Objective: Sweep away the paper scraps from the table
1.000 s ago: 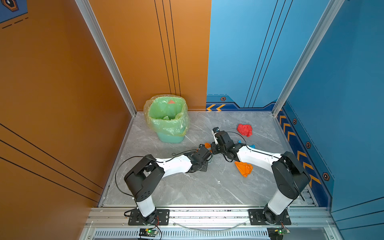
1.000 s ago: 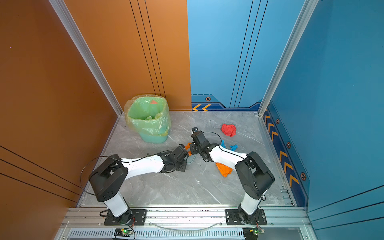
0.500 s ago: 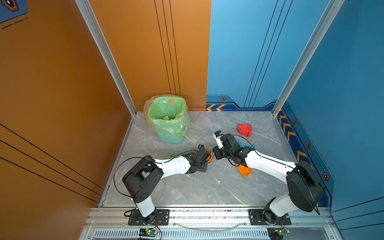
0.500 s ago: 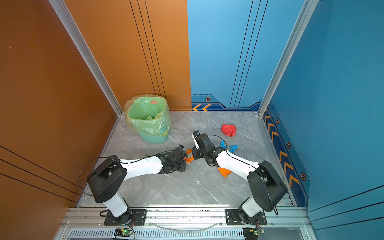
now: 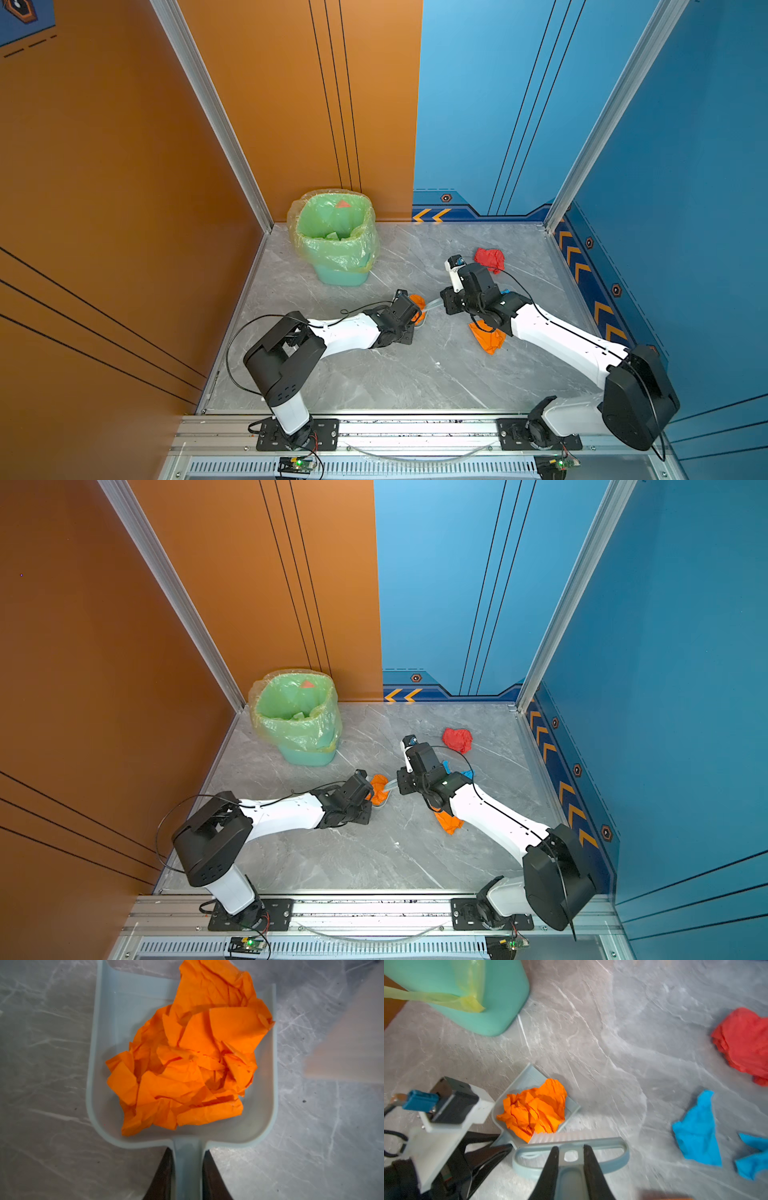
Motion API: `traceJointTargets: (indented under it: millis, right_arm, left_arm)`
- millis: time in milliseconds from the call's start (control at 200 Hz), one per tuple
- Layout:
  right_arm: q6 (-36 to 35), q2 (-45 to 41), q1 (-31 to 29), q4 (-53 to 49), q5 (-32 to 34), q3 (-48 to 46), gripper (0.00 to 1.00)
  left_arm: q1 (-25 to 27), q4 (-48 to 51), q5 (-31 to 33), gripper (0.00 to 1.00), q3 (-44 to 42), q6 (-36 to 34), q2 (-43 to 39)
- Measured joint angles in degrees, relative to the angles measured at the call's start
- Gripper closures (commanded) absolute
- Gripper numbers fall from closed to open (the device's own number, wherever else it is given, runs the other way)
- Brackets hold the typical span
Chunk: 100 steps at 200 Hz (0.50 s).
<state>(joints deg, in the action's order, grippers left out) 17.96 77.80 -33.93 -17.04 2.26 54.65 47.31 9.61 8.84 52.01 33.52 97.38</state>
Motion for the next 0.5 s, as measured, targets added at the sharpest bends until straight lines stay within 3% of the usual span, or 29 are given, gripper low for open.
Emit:
traceJointTargets:
  millis: [210, 501]
  right_arm:
    - [7.6, -3.2, 4.7, -15.2, 4.8, 5.6, 1.0]
    - [13.2, -9.4, 8.4, -27.3, 7.0, 3.9, 1.0]
  left_arm:
    - [-0.6, -0.1, -0.1, 1.0, -0.8, 0.0, -0.7]
    - [-1.2, -0.2, -0.1, 1.0, -1.3, 0.0, -1.2]
